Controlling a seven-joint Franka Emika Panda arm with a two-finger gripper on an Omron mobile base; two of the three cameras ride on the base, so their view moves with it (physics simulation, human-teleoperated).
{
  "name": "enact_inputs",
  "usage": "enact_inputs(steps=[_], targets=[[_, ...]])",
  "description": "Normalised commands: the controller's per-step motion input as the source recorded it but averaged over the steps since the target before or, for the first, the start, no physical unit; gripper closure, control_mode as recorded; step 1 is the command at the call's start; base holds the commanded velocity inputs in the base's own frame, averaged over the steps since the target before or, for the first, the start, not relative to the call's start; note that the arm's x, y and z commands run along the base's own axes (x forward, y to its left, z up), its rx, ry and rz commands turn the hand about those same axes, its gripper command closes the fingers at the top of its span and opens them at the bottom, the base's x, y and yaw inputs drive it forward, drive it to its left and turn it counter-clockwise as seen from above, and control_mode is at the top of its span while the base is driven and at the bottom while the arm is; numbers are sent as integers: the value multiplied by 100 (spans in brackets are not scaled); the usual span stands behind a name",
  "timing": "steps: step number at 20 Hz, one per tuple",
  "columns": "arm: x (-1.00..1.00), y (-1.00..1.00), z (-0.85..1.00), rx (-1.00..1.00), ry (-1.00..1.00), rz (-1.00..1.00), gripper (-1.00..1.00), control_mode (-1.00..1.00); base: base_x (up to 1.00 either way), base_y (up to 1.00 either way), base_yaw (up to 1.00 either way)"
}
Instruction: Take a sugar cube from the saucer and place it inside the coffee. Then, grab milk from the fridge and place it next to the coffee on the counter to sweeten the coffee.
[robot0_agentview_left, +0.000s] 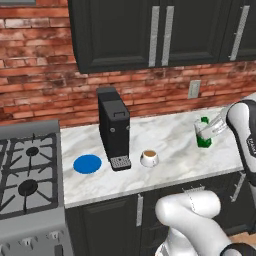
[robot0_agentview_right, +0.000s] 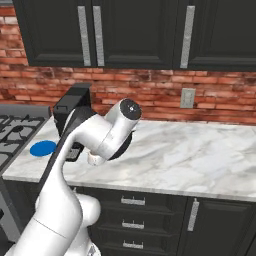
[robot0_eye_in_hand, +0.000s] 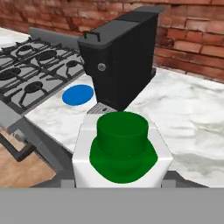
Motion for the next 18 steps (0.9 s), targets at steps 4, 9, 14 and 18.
enact_inputs(steps=[4,9,14,18], targets=[[51,0,-59,15,0,28,100,-100,0,0,0],[33,15,-46,9,0,20,100,-100,0,0,0],[45,21,-60,9,-1,6,100,-100,0,0,0],[64,2,-34,0,0,5,100,-100,0,0,0]])
